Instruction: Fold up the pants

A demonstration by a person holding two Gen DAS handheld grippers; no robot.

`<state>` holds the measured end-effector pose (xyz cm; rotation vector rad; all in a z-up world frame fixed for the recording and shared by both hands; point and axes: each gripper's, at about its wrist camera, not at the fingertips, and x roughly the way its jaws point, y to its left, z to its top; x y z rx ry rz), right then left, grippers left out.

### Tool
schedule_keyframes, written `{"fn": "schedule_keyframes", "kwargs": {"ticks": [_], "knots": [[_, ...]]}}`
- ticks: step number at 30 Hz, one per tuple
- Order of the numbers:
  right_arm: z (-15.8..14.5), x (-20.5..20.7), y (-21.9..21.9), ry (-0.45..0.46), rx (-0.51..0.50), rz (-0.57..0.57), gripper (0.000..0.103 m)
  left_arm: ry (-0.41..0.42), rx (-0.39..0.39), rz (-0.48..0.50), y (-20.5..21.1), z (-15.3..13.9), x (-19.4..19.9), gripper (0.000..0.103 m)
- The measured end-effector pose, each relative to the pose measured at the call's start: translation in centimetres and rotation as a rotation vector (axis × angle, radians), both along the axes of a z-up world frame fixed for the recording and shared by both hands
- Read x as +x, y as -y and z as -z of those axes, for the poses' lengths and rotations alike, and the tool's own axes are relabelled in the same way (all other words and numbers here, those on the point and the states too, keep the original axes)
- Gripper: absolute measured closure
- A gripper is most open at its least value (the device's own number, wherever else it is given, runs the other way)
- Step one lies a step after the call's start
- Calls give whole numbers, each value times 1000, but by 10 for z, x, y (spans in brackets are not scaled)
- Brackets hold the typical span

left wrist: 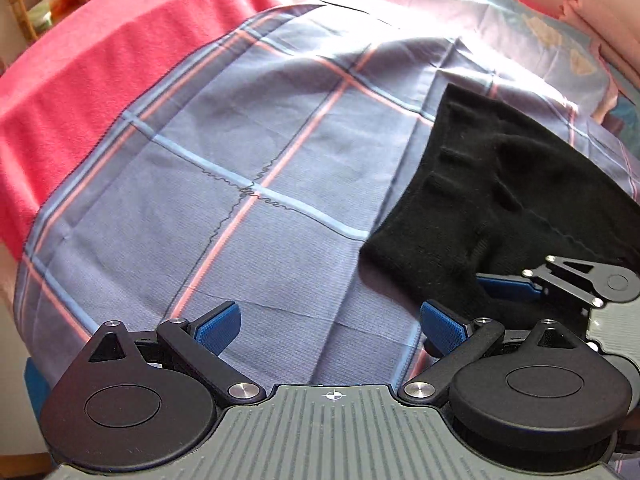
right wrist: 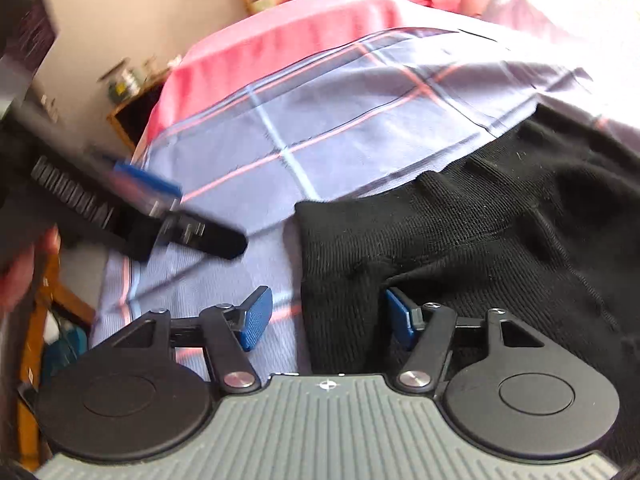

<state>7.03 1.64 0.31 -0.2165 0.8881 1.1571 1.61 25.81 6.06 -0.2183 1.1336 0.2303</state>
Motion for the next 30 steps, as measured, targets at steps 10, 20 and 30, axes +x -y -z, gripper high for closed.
{"fn": "schedule_keyframes", "kwargs": {"ticks": [10, 20, 30], "knots": [[20, 67, 13, -141, 93, 177, 43, 13, 17, 35, 13, 5, 18, 0], [6, 144, 39, -60, 23, 460, 53, 23, 3, 141, 42, 12, 44, 0], [-11, 133, 90, -61, 89, 567, 28, 38, -13, 269, 84, 12, 83, 0]]}}
